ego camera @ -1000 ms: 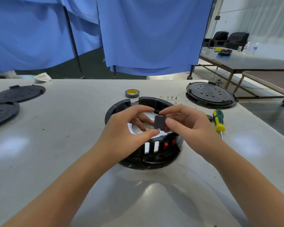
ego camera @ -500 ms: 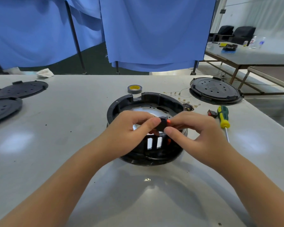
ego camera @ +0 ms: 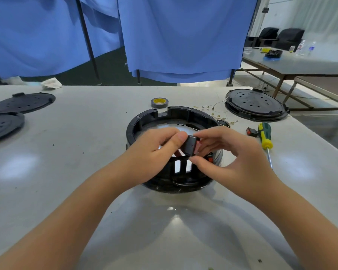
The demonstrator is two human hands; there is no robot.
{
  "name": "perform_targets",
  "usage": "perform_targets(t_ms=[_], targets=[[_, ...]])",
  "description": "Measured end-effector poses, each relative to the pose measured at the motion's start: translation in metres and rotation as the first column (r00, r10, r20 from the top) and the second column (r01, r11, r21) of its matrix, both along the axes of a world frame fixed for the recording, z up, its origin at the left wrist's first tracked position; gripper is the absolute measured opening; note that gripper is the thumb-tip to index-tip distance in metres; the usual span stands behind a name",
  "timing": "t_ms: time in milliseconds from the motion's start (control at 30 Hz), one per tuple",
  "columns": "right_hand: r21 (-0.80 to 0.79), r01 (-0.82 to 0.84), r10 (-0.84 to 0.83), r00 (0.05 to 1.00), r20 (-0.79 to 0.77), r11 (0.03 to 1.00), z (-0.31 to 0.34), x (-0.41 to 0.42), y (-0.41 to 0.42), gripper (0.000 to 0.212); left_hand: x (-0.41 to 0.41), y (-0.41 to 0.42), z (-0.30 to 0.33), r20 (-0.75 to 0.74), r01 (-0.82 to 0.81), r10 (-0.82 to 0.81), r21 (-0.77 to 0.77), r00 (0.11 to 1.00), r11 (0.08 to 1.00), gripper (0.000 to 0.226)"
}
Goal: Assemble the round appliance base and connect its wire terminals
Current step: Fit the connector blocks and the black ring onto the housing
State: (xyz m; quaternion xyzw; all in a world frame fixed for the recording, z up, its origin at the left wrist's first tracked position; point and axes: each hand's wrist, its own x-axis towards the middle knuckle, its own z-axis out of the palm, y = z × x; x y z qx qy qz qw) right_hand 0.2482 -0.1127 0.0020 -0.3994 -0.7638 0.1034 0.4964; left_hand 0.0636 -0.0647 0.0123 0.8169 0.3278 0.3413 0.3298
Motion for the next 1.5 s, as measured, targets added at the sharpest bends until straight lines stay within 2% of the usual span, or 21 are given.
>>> perform_targets(t_ms=[200, 367, 533, 700, 867, 1133, 1500], targets=[[0.043, 0.019, -0.025, 0.986, 0.162, 0.999, -0.001, 0.01, -0.008, 0.036, -0.002, 0.001, -0.003, -0.147, -0.038, 0.032, -0.037, 0.989, 0.999, 0.03], [0.052, 0.031, -0.044, 0.961, 0.272, 0.998, -0.012, 0.011, -0.019, 0.03, -0.002, -0.001, -0.005, -0.268, -0.061, 0.054, -0.019, 0.962, 0.998, 0.039], [0.044, 0.033, -0.046, 0.942, 0.332, 0.998, -0.019, 0.011, -0.021, 0.028, -0.002, 0.002, -0.006, -0.263, -0.064, 0.053, -0.033, 0.963, 0.997, 0.041], [-0.022, 0.006, -0.001, 0.968, 0.251, 1.0, -0.024, 0.012, -0.017, 0.03, -0.002, 0.003, -0.007, -0.257, -0.068, 0.054, -0.047, 0.965, 0.997, 0.04], [-0.025, 0.035, -0.028, 0.966, 0.257, 0.999, -0.023, 0.015, -0.015, 0.03, -0.002, 0.003, -0.007, -0.273, -0.083, 0.067, -0.047, 0.96, 0.995, 0.04], [0.04, 0.048, -0.06, 0.919, 0.389, 0.998, -0.018, 0.01, -0.016, 0.029, -0.001, -0.001, -0.004, -0.295, -0.078, 0.061, -0.044, 0.954, 0.996, 0.04], [0.136, 0.096, -0.148, 0.877, 0.456, 0.986, -0.016, 0.008, -0.011, 0.026, -0.002, -0.001, -0.005, -0.27, -0.073, 0.071, 0.002, 0.96, 0.997, 0.036]])
